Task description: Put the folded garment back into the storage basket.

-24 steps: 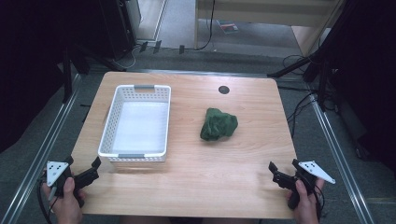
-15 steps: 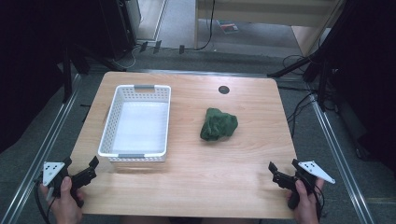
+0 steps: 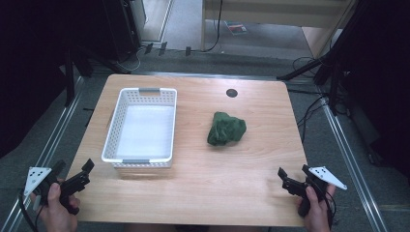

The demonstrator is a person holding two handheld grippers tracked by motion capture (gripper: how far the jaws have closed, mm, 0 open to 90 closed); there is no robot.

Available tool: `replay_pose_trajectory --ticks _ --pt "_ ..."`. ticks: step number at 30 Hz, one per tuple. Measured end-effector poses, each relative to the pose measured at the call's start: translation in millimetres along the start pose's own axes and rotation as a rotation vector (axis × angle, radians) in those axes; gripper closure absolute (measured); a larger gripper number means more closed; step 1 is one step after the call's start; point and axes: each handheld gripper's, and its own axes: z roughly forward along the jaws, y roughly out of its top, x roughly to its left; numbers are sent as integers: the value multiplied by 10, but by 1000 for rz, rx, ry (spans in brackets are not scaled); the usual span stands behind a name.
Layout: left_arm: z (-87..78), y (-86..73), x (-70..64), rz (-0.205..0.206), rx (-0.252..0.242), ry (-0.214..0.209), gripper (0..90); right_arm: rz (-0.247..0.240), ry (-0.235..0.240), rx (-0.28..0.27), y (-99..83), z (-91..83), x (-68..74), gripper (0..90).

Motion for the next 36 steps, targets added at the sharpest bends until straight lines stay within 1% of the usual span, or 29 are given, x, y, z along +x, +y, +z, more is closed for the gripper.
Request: replay_pose_trajectory --ticks 3,4,7,8,9,11,14,16,17,19,20,21,22,23,24,26,27,28,30,31,32,33,34,35,36 --pt "-50 90 -61 4 -9 -1 25 1 0 0 0 1 1 11" --pt "-71 121 -88 15 -11 -8 25 2 -1 1 0 1 2 11" --pt "-104 180 -153 30 -17 -19 25 1 -1 1 0 2 2 11" --pt "-122 215 -198 37 -19 -33 25 2 -1 1 1 2 2 12" --pt "-122 215 -198 37 -19 -33 25 1 -1 2 1 2 3 12" --pt "-133 243 -242 42 -23 -43 25 1 -2 2 1 3 3 11" --pt "-137 278 -313 60 -14 -55 25 1 -4 4 1 4 5 11" --pt "-134 290 -342 64 -10 -55 25 1 -4 4 1 4 5 11" --pt "-132 305 -377 63 -8 -59 25 1 -5 3 1 4 5 11" --pt "-129 316 -394 69 -7 -56 25 3 -6 1 0 2 2 11" --pt "-118 342 -435 62 -10 -59 25 7 -9 2 0 0 -1 11" --pt "-118 342 -435 62 -10 -59 25 7 -9 2 0 0 -1 11" --pt "-89 361 -506 70 -9 -62 24 17 -12 2 1 0 -7 12" --pt "-89 361 -506 70 -9 -62 24 17 -12 2 1 0 -7 12" --pt "-61 369 -553 79 -3 -68 23 21 -14 0 1 0 -12 11" --pt "-12 381 -618 81 6 -74 0 24 -14 1 0 -1 -13 12" --pt "47 400 -681 71 16 -76 0 26 -15 2 -1 -3 -13 12" --pt "47 400 -681 71 16 -76 0 26 -15 2 -1 -3 -13 12" --pt "118 418 -765 55 26 -81 0 28 -15 1 -1 -4 -14 11" --pt "168 430 -840 62 37 -97 0 29 -15 1 -1 -4 -15 11" --pt "168 430 -840 62 37 -97 0 29 -15 1 -1 -4 -15 11" --pt "204 435 -900 67 43 -111 0 28 -14 -1 -2 -3 -14 11" --pt "252 440 -984 84 49 -124 0 27 -15 -1 -2 -3 -14 11" --pt "252 440 -984 84 49 -124 0 27 -15 -1 -2 -3 -14 11" --pt "302 448 -1065 89 59 -146 0 28 -14 -1 -2 -4 -13 11"
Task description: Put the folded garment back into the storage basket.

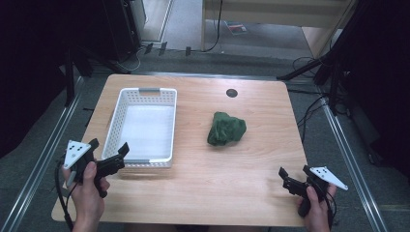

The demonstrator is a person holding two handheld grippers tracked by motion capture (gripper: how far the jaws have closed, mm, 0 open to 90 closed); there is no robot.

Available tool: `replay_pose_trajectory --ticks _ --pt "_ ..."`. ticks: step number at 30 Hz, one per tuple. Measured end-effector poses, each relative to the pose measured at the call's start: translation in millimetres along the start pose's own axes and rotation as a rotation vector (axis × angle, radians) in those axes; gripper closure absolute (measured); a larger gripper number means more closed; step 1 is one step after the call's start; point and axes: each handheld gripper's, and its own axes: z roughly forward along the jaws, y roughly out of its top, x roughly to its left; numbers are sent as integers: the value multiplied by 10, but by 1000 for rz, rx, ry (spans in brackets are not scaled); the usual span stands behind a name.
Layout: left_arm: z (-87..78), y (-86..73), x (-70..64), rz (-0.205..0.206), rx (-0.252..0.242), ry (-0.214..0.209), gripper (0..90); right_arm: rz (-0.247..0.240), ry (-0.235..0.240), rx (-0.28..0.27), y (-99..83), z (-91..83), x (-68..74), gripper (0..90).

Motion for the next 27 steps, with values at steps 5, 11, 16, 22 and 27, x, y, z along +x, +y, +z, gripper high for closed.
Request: replay_pose_trajectory --ticks 5,11,16,22,27 --pt "151 30 -137 0 27 -37 0 -3 2 1 0 1 2 11" --pt "419 86 -447 29 64 -81 0 -7 4 1 0 1 3 11" --pt "599 92 -606 40 102 -100 0 -7 6 -1 -1 0 3 11" --pt "757 125 -761 50 114 -114 0 -5 10 1 0 1 1 11" --pt "906 157 -966 69 130 -137 0 -10 10 2 0 1 5 11"
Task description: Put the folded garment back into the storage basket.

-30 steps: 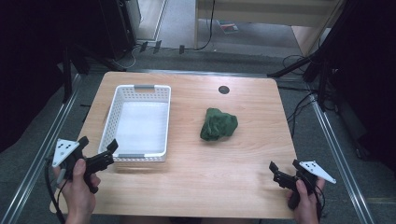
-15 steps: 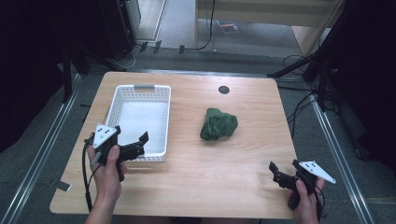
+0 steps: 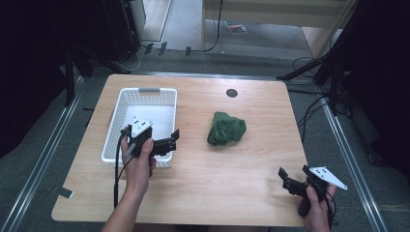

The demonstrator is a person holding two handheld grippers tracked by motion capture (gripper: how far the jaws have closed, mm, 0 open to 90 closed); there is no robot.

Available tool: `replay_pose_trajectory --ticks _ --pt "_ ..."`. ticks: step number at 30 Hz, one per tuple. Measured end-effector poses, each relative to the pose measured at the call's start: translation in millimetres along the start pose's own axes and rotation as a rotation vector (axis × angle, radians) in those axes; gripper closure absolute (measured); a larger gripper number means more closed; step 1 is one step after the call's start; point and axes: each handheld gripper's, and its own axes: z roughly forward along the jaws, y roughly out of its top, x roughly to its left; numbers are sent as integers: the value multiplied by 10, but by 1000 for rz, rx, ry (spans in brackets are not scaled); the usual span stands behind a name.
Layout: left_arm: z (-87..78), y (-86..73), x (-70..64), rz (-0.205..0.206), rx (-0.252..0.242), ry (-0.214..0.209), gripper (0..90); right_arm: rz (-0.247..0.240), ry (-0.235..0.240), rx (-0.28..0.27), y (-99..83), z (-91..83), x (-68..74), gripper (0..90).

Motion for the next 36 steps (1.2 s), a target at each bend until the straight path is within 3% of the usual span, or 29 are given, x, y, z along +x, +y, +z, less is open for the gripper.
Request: replay_pose_trajectory --ticks 3,10,18,27,36 --pt "94 22 -85 11 14 -6 0 -1 0 0 0 -1 -1 12" --pt "264 80 -231 -17 25 -9 0 -3 1 0 0 0 0 12" --pt "504 160 -444 10 48 -27 0 -8 0 1 1 4 6 11" --pt "798 255 -636 10 69 -51 0 -9 3 0 1 3 5 12" --pt "1079 203 -764 1 115 -69 0 -9 5 1 3 3 3 11"
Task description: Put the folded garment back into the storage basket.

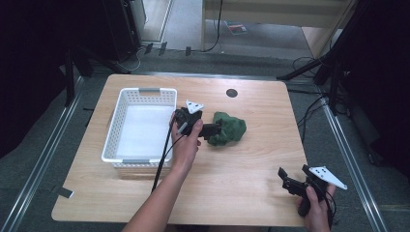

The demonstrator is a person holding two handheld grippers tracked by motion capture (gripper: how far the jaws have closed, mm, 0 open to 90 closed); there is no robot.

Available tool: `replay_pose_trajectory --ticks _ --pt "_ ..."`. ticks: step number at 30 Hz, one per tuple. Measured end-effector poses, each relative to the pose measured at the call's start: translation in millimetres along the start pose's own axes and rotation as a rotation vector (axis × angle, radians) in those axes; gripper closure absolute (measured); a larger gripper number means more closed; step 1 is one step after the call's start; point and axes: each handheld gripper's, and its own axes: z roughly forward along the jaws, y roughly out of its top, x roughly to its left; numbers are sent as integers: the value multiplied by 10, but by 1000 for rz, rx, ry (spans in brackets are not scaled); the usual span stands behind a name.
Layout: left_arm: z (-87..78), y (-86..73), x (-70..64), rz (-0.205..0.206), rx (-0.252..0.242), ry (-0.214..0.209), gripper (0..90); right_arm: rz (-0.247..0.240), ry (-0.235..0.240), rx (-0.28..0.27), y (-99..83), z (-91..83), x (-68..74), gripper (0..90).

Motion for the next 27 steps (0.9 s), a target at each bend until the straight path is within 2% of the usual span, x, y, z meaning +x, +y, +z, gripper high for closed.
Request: replay_pose_trajectory --ticks 5,8,11,16,18,19,20,23,25,27 --pt "259 -51 -19 -23 47 -10 0 -1 2 -1 1 2 0 12" --pt "327 -65 -44 -23 61 -20 0 3 1 1 0 -1 0 12" --pt "435 -84 -135 3 84 -40 0 4 3 1 1 1 -1 11" --pt "549 -111 -197 22 112 -46 0 1 4 0 1 1 -1 12" --pt "613 -134 -236 42 131 -46 0 1 4 1 1 2 -1 12" --pt "677 -166 -283 66 155 -43 0 1 5 1 2 3 0 11" --pt "677 -166 -283 66 155 -43 0 1 5 1 2 3 0 11" --pt "762 -217 -347 88 200 -28 0 3 6 2 2 5 0 12" --pt "796 -244 -369 109 213 -9 0 3 6 2 2 5 0 11" --pt "819 -261 -381 111 213 -1 0 3 6 3 2 6 1 11"
